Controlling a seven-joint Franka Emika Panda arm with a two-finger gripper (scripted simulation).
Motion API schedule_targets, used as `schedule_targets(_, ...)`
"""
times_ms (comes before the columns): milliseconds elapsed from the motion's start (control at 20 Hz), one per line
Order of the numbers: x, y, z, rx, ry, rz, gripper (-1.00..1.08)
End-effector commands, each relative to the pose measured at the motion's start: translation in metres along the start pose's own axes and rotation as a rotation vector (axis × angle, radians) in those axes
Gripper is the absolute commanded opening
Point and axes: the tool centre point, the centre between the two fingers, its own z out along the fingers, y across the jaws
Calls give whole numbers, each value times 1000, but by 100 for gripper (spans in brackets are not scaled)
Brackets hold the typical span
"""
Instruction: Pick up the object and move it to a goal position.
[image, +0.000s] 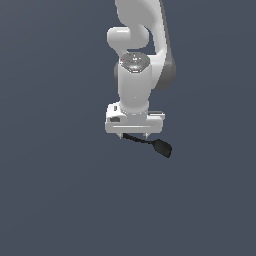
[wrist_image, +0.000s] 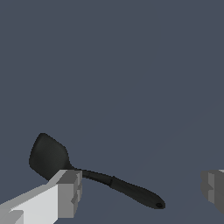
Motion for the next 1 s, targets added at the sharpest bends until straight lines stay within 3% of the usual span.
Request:
schedule_targets(0, 0, 0, 0, 0, 0, 0, 100)
schedule_targets(450, 0, 35, 8, 4, -1, 72, 100)
schedule_targets(950, -2, 31, 13, 0, -3, 15, 100)
